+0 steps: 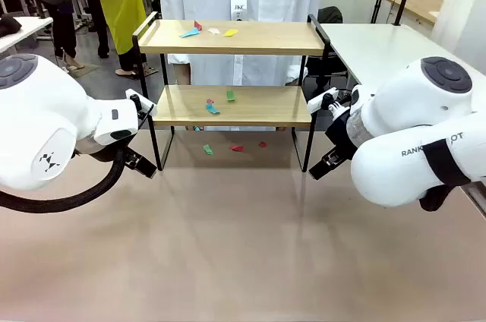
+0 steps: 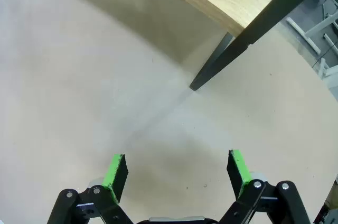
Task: Clean the shelf.
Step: Pick up the Duster handed by the human.
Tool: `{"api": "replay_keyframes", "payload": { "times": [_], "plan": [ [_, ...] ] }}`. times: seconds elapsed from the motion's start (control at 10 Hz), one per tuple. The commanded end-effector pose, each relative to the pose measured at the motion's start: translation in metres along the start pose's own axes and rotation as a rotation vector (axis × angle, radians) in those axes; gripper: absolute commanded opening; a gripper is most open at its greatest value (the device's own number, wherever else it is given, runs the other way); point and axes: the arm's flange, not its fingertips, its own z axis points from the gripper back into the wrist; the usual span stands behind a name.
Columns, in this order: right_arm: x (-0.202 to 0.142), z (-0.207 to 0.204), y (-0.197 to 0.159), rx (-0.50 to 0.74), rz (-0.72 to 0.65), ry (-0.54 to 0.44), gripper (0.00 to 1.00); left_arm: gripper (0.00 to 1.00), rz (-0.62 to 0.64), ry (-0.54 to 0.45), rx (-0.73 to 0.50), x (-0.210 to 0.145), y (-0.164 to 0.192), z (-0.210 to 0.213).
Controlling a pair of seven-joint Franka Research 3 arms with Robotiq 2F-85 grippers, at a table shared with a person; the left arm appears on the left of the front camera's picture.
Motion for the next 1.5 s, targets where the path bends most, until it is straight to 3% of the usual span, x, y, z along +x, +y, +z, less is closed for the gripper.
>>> {"api": "replay_keyframes", "payload": {
  "times": [0.0, 0.9, 1.1, 1.4],
  "plan": [
    [0.0, 0.0, 0.0, 0.0, 0.0, 0.0, 1.0, 1.0, 0.0, 0.0, 0.0, 0.0, 0.0, 0.0],
    [0.0, 0.0, 0.0, 0.0, 0.001, 0.001, 1.0, 1.0, -0.001, 0.0, 0.0, 0.0, 0.0, 0.0],
    [0.028, 0.04, -0.021, 0.023, 0.019, -0.068, 1.0, 1.0, -0.035, -0.074, -0.018, 0.016, 0.009, 0.044],
    [0.044, 0.111, -0.071, 0.061, -0.004, -0.155, 1.0, 1.0, -0.085, -0.108, -0.214, 0.041, 0.054, 0.108]
  ]
}}
